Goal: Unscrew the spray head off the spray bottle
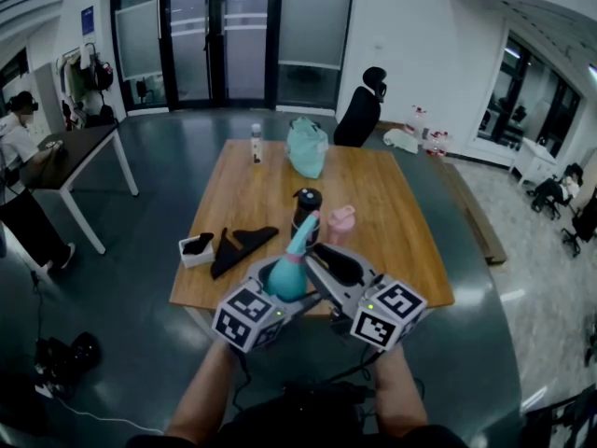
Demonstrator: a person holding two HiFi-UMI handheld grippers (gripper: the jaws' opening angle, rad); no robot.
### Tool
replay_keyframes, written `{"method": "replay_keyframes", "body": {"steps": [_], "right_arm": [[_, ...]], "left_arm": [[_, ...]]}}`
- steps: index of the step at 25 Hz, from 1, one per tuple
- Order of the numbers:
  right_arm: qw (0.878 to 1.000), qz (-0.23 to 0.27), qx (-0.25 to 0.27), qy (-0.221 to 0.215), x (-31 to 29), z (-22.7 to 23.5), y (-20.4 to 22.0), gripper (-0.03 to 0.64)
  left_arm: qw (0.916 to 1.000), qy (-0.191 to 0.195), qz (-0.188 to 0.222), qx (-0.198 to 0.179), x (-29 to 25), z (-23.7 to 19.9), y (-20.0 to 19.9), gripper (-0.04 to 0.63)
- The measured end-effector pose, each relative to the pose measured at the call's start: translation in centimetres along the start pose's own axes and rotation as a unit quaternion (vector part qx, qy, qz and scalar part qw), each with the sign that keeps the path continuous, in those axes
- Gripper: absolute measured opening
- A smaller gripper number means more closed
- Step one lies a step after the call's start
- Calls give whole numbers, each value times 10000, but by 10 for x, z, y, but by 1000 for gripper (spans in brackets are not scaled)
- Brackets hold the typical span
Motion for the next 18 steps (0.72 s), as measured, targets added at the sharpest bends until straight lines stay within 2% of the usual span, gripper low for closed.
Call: {"method": "replay_keyframes", "body": {"steps": [4,11,18], "right_arm": [[9997,-40,-237,-82,-4,-3,4,170],[9993,-226,-291,23,-3,-3,18,170],[9991,-336,-228,90,15,-3,20,147]], "left_arm": [[9999,-34,-84,-116,-2,1,4,428],[9992,111,-129,-375,-6,9,11,428],[9969,523,-140,-578,-11,26,14,428]]}}
Point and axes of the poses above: the fingertips, and each gripper's own axes: x backward along the fingers, z to its right, y out of its underside, the point moved 3 cm from there along x, backward along the fingers, and after that the axes turned 6 degrees about z, right-handed, at the moved point
